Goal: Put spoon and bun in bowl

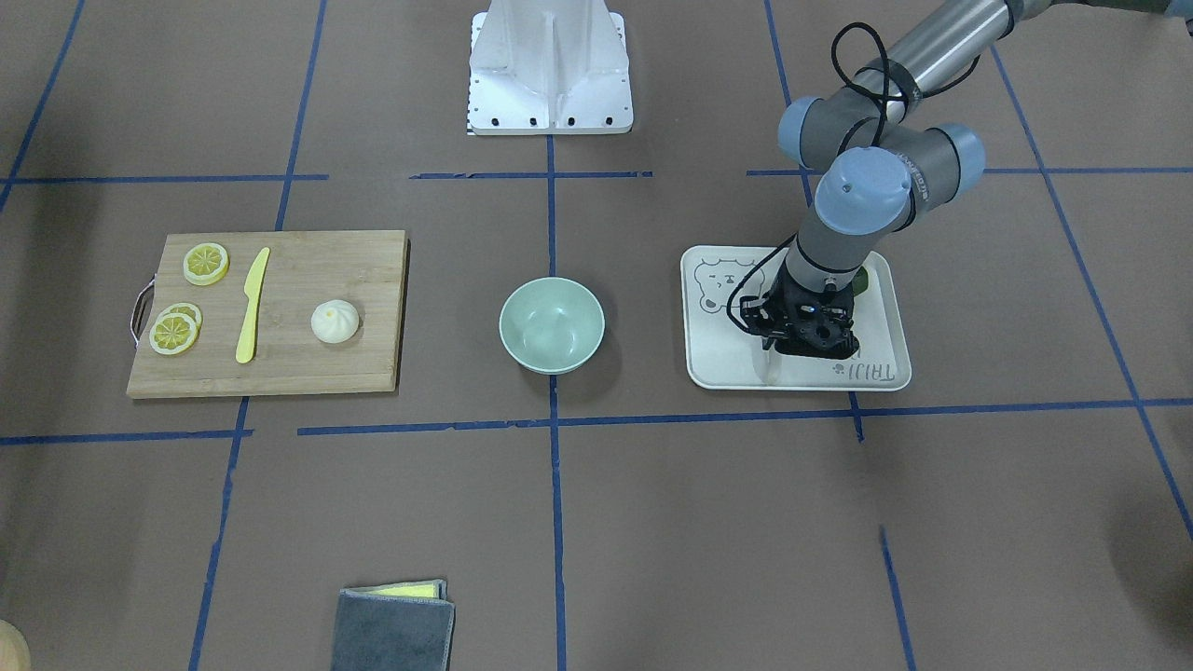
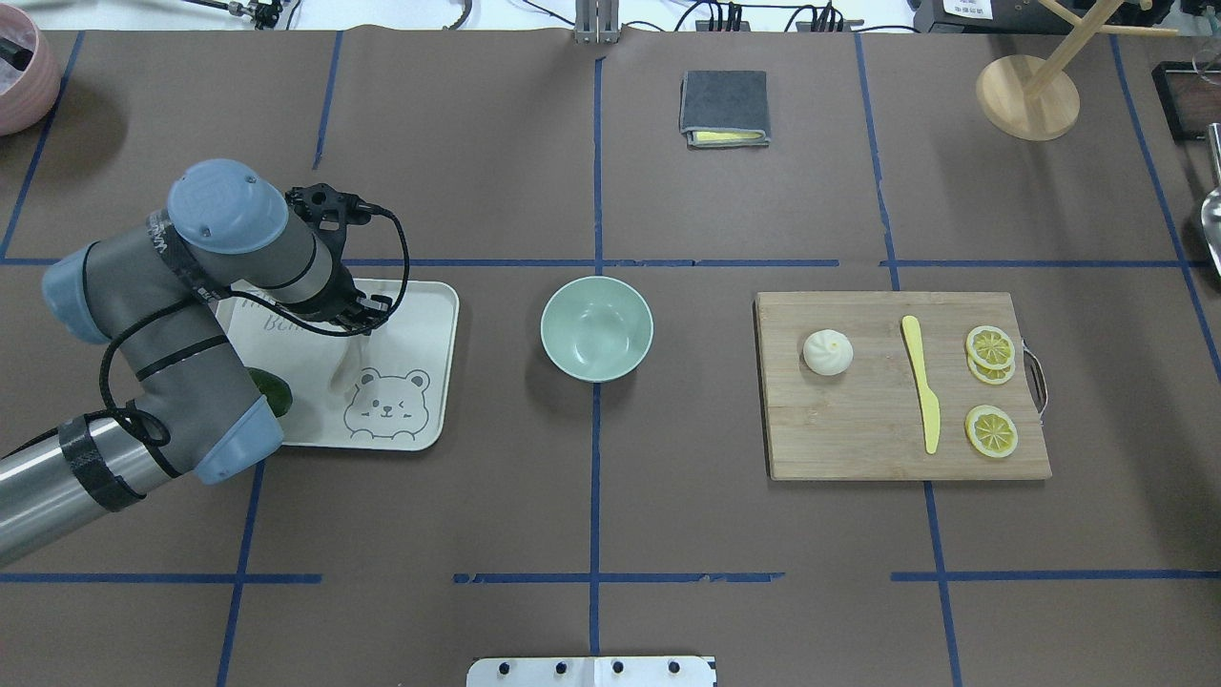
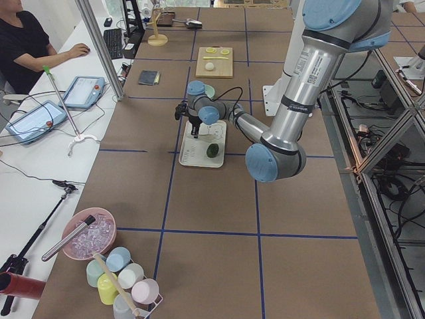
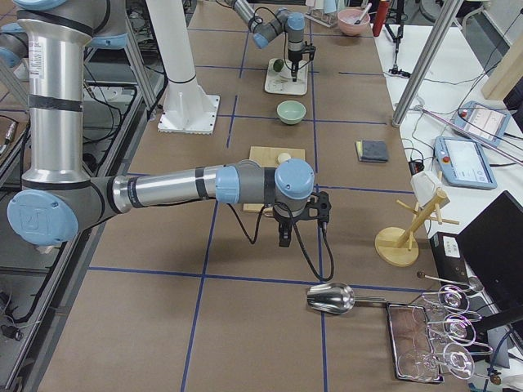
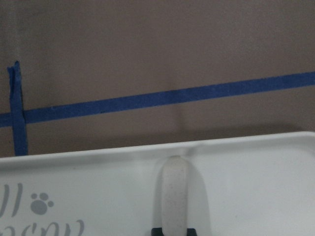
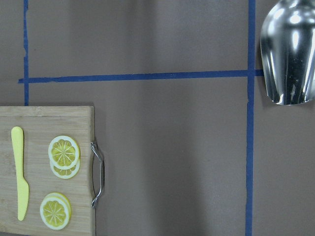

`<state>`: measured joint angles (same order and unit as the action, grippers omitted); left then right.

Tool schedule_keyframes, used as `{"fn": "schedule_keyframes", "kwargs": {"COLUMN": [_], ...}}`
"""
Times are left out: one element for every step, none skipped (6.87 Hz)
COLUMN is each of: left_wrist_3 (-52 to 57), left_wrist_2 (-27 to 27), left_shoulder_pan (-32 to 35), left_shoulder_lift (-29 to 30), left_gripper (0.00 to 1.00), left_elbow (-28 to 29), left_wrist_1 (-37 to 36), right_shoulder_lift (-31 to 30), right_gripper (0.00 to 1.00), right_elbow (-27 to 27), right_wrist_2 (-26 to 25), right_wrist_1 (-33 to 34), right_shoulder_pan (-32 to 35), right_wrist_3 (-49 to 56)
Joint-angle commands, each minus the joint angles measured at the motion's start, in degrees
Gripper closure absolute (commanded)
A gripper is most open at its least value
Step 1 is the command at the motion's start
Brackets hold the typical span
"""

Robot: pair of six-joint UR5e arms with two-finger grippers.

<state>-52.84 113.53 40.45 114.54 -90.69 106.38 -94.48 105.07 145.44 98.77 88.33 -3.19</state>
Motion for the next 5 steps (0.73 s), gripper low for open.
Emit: {"fn": "schedule_keyframes", "kwargs": {"left_wrist_3": [-0.2,-0.4,-0.7,-2.9,-7.2], "left_wrist_2": [0.2,0.2,0.2,0.2,0.2], "left_shoulder_pan": [0.2,0.2,0.0,-1.8,-3.7], "left_shoulder_lift": [0.7,5.0,9.0,12.8,19.3], "left_gripper": [1.0,1.0,1.0,1.0,1.0], "left_elbow": [-3.9,-4.8,-4.4,-3.3,1.8], "left_wrist_1": [-1.0,-4.8,-5.3,-4.4,-2.7], "right_shoulder_lift": [0.1,0.1,0.2,0.2,0.2], "right_gripper": [0.0,0.0,0.0,0.0,0.0], "right_elbow": [0.1,0.2,0.4,0.7,1.8], "right_wrist_2": [1.0,1.4,2.6,4.9,5.4], "right_wrist_1": [-0.1,-0.1,-0.1,-0.2,-0.2], "right_shoulder_pan": [0.0,0.0,-0.1,-0.9,-2.1], "right_wrist_3": [-0.1,-0.2,-0.2,-0.2,-0.9]}}
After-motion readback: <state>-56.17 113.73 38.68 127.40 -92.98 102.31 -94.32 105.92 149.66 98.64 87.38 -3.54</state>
